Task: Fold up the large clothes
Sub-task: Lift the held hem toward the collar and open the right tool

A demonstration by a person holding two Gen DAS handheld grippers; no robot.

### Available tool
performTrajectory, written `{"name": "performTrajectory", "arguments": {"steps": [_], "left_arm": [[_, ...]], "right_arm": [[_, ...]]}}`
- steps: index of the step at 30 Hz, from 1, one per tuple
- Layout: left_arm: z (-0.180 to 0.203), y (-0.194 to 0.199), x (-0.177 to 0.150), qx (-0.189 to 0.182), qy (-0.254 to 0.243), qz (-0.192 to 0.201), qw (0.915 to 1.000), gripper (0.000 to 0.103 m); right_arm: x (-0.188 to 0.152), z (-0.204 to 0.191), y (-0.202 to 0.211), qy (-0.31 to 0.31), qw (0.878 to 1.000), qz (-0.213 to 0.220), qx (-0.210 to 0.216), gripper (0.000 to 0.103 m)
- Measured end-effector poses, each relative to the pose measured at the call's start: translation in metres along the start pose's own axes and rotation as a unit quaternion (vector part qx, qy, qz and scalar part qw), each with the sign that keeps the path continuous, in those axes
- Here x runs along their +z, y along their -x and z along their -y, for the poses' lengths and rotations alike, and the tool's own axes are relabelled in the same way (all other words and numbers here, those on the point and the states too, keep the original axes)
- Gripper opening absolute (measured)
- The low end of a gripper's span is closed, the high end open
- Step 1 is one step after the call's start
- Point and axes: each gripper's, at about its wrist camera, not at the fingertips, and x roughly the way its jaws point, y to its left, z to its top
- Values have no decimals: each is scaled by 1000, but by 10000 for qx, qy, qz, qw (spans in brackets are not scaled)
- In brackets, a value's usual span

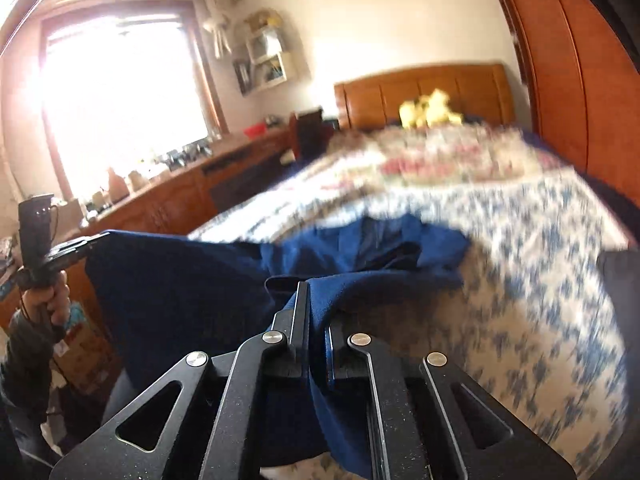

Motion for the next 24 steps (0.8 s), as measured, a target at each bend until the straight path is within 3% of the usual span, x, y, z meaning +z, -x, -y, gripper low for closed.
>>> {"name": "performTrajectory", "arguments": {"steps": [9, 12, 16, 24], "left_arm": [[3, 68, 63, -131, 30, 904, 9958, 2], [0, 75, 71, -34, -7, 966, 9953, 2], [-10, 46, 66, 120, 25, 686, 9976, 2], [-31, -70, 36, 349, 247, 11, 9991, 2]], "right_arm": [[59, -35, 83, 434, 9957, 805, -121, 3], [66, -41, 111, 569, 9930, 992, -305, 3], [65, -26, 108, 525, 9932, 855, -594, 3], [37, 29, 18, 375, 9933, 84, -1093, 3]]}}
